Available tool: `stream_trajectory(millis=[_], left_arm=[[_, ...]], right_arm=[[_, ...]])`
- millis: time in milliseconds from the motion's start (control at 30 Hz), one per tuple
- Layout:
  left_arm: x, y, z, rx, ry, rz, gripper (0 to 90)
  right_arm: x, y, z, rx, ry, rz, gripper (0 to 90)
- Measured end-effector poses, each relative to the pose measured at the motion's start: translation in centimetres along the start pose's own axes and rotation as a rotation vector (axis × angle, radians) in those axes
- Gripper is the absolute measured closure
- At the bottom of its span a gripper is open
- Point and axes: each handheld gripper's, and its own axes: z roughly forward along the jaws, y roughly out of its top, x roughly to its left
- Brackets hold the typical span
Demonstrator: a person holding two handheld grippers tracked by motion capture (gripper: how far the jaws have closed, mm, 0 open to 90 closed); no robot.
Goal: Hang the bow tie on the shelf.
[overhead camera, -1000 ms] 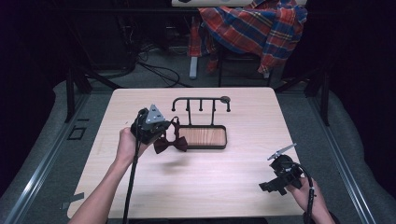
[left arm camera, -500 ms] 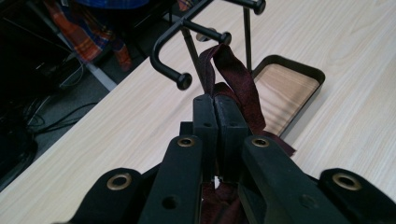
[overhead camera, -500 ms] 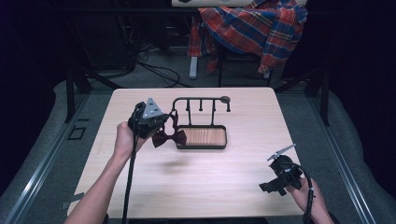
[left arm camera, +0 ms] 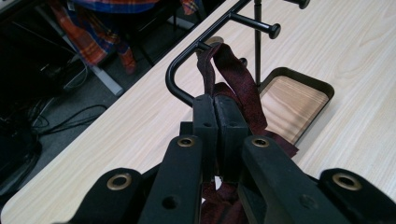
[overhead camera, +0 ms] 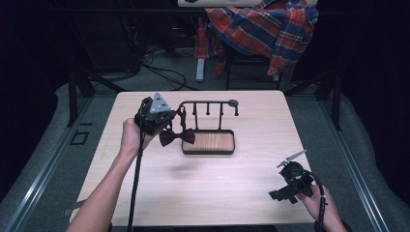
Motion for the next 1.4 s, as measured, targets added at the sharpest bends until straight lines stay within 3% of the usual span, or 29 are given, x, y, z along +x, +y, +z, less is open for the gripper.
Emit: stream_trajectory(millis=[433,667,1400], left_arm=[[0.8,1.1,1.6,0.031,0.013,0.003,88.6],[1.4,0.9,2.5,0.054,0.032,0.003,88.6],[2.5,-0.2,4.6,0.109,0.029,-0.004,87.4]], right_arm=[[0.0,-0.1,-0.1,0.014,-0.005,-0.008,15.4],[-0.1,-0.1,0.0,0.025,-0.015,-0.02,15.4],[-0.1,-0.1,0.1,0.035,-0.005,-0.025,15.4]])
